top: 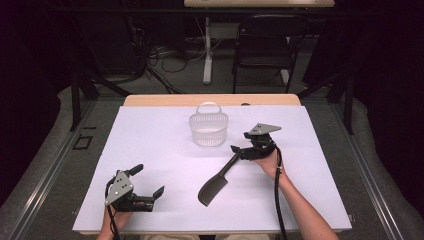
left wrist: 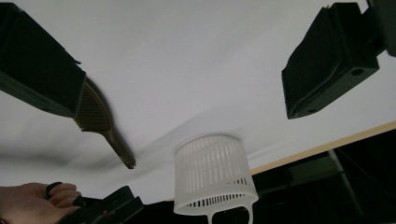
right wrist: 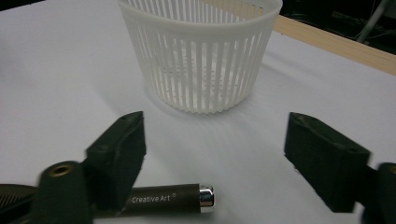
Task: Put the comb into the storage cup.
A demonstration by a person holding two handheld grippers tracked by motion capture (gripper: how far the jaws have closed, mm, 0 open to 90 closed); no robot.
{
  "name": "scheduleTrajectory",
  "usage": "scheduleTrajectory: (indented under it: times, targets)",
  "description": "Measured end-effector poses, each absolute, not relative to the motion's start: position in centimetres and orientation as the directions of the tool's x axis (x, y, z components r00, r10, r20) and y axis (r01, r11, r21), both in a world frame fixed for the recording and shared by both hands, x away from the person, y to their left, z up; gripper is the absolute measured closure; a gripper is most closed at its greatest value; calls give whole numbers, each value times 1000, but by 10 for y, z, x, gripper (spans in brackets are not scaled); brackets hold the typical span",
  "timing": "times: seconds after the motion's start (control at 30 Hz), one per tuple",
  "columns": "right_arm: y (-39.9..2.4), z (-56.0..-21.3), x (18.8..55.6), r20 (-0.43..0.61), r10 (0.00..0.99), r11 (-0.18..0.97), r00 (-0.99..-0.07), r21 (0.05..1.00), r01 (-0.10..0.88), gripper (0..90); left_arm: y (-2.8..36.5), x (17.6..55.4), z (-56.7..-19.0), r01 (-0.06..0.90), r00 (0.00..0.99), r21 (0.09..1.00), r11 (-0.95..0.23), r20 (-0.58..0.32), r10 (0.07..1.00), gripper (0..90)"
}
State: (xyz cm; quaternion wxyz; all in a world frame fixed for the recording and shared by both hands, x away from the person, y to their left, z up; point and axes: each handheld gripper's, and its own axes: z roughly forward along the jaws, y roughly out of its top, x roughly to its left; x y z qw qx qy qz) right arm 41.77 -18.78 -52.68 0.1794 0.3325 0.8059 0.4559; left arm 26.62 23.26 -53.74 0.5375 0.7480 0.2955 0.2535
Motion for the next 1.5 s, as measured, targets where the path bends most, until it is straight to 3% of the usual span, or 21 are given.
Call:
scheduleTrajectory:
  times: [0.07,0.13,0.17,0.2,0.23,0.4,0.77,1.5]
  targets:
    - [-187,-527,418,14,691,371,-723,851,372,347,233,266,-537,168,697,954,-248,63,714,0]
    - [-184,-529,420,-1,685,400,-728,836,375,528,232,267,-538,169,698,954,-249,62,714,0]
    - [-184,-529,420,-1,685,400,-728,836,375,528,232,267,-538,170,698,954,-248,61,714,0]
    - [-182,-531,421,-8,684,413,-729,828,379,684,232,267,-538,170,698,953,-250,63,713,1]
    - [-181,-532,422,-14,679,427,-734,821,380,740,232,267,-538,170,699,953,-250,63,713,0]
    - [-176,-536,423,-49,668,476,-742,795,376,900,232,267,-538,169,698,953,-251,64,713,0]
    - [-169,-541,422,-124,661,552,-740,749,367,900,232,267,-538,171,700,952,-254,63,711,2]
    - [-168,-547,423,-135,641,609,-756,689,393,900,233,266,-537,166,702,951,-261,72,709,2]
